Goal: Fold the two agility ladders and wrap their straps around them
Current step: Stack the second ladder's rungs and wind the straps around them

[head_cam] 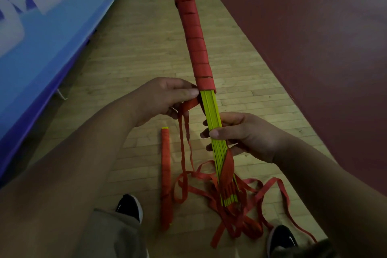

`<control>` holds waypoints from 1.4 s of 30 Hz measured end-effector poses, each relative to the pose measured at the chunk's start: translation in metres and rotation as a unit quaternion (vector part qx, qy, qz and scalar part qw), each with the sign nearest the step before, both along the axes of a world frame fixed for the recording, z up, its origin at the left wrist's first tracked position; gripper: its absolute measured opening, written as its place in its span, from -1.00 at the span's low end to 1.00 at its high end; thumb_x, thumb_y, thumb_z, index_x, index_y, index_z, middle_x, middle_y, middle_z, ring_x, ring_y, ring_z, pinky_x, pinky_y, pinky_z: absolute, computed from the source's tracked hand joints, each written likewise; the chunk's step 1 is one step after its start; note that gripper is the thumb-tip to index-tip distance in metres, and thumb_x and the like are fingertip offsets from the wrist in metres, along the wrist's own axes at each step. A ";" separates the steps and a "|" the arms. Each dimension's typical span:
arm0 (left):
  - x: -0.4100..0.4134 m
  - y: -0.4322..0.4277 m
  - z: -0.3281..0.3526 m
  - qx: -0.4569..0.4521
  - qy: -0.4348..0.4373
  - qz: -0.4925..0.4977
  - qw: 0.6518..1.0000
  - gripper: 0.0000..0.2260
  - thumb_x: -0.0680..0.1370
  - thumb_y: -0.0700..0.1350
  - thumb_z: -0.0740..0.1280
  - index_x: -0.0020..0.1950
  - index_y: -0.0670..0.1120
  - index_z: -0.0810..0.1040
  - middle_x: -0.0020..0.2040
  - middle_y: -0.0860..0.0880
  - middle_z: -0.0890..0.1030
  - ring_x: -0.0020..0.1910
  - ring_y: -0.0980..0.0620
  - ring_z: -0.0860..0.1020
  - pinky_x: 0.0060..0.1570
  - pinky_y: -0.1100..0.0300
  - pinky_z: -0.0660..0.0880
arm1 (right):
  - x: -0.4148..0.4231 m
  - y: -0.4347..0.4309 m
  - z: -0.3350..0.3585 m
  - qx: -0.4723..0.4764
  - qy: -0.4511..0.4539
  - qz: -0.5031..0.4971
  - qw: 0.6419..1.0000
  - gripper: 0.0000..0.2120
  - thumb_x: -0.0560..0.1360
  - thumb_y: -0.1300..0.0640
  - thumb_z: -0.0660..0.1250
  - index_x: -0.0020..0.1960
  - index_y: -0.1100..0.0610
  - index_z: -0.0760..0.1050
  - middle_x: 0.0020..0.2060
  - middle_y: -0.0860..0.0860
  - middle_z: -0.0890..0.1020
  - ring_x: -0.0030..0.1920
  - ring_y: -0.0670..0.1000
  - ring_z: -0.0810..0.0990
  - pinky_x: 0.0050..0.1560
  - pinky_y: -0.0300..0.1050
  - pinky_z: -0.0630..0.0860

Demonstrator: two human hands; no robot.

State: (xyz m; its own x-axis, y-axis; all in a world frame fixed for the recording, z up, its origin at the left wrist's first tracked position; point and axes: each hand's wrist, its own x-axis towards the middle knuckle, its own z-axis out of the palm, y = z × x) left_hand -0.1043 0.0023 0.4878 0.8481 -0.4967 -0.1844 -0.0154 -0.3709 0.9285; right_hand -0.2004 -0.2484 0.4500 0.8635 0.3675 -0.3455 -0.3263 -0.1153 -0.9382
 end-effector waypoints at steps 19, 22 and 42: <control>-0.006 0.000 0.004 0.173 -0.117 -0.006 0.978 -0.95 0.60 0.00 0.53 0.05 0.13 0.73 -0.16 0.06 0.76 -0.18 0.14 0.74 -0.12 0.21 0.52 | 0.000 0.005 -0.006 0.003 0.001 0.000 1.000 -0.71 0.60 0.14 0.51 0.31 0.04 0.71 0.22 0.03 0.78 0.23 0.16 0.77 -0.02 -0.05 0.69; -0.006 -0.001 0.004 0.169 -0.115 0.000 0.979 -0.96 0.60 0.00 0.53 0.04 0.12 0.74 -0.18 0.03 0.76 -0.19 0.12 0.73 -0.13 0.19 0.51 | 0.000 0.005 -0.008 -0.006 -0.007 -0.001 1.000 -0.73 0.60 0.13 0.52 0.29 0.00 0.72 0.21 0.01 0.78 0.22 0.15 0.77 0.04 0.01 0.68; -0.009 -0.016 -0.012 0.126 -0.080 0.013 0.989 -0.85 0.59 -0.11 0.56 0.15 0.01 0.72 -0.08 -0.14 0.69 -0.23 0.13 0.74 -0.25 0.12 0.55 | 0.006 0.019 -0.028 -0.248 -0.115 -0.095 0.957 -0.54 0.49 -0.20 0.63 0.13 0.12 0.60 -0.02 0.21 0.72 -0.13 0.16 0.75 -0.16 0.15 0.70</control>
